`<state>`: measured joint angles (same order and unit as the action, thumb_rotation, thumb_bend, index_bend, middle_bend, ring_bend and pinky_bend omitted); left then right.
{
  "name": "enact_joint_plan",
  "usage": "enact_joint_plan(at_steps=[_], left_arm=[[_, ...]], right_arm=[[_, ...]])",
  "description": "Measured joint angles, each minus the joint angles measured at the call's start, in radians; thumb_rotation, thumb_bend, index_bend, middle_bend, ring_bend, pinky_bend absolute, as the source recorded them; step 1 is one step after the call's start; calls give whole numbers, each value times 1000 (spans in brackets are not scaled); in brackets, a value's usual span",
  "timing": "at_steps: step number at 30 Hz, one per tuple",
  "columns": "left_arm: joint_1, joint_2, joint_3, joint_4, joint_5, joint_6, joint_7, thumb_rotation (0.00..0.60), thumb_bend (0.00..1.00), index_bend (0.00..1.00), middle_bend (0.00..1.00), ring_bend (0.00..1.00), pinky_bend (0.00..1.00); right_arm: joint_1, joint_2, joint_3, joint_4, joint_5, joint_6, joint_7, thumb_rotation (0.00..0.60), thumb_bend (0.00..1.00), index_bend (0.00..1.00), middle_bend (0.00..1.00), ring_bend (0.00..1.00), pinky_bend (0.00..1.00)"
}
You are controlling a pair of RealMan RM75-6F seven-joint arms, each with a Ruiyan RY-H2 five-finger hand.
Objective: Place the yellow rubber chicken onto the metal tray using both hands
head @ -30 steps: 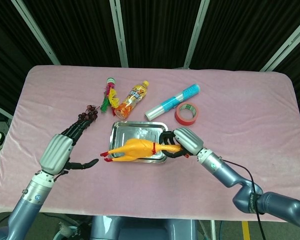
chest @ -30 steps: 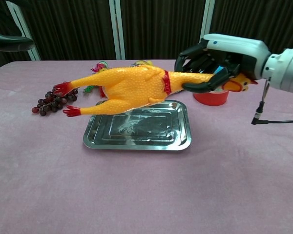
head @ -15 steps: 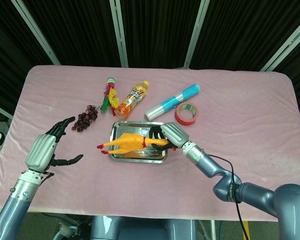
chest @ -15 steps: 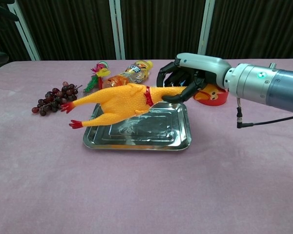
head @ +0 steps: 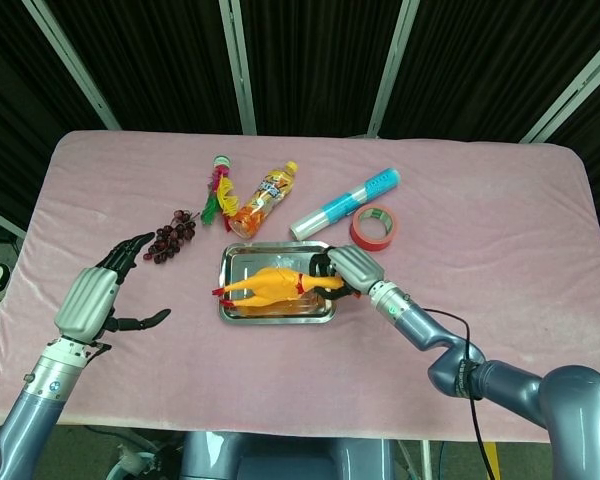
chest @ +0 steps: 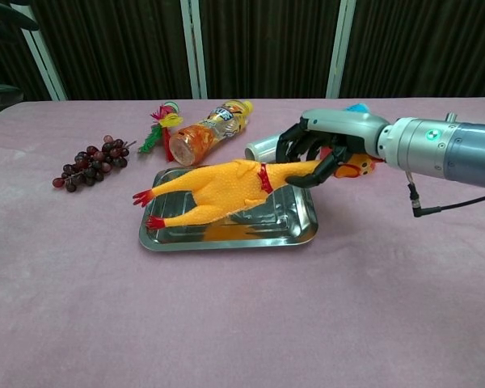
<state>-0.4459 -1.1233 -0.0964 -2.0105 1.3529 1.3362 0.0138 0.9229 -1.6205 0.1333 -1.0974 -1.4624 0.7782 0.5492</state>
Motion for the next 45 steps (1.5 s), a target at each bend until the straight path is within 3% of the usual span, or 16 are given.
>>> enact_joint_plan(at_steps=[5, 24, 28, 32, 35, 40, 45], left_arm=[[4, -1, -6, -4, 1, -2, 4, 600, 140, 41, 73, 95, 300], [24, 11, -31, -12, 13, -10, 22, 600, 141, 31, 65, 73, 292], [29, 13, -35, 1, 3, -2, 47, 600, 141, 31, 66, 73, 279], [44, 12, -39, 33, -26, 15, 95, 600, 140, 65, 77, 73, 231], [62, 14, -36, 69, -61, 25, 114, 600, 140, 84, 85, 73, 190], [88, 11, -35, 108, -84, 47, 116, 600, 140, 88, 86, 73, 167], [116, -4, -32, 162, -97, 89, 140, 600, 140, 88, 86, 73, 161]], right_arm=[[-3, 17, 8, -23, 24, -11, -21, 600, 279, 0, 77, 0, 114], [-42, 94, 38, -102, 86, 9, -77, 600, 181, 0, 8, 0, 44], [-79, 142, 45, -135, 84, 73, -81, 600, 183, 1, 39, 15, 129], [-135, 189, 52, -165, 89, 164, -98, 600, 261, 95, 152, 109, 207], [-198, 220, 53, -179, 96, 264, -129, 600, 341, 184, 199, 138, 214], [-317, 264, 41, -194, 97, 430, -217, 600, 360, 204, 208, 144, 214], [-407, 291, 11, -192, 96, 519, -284, 600, 361, 204, 208, 143, 207]])
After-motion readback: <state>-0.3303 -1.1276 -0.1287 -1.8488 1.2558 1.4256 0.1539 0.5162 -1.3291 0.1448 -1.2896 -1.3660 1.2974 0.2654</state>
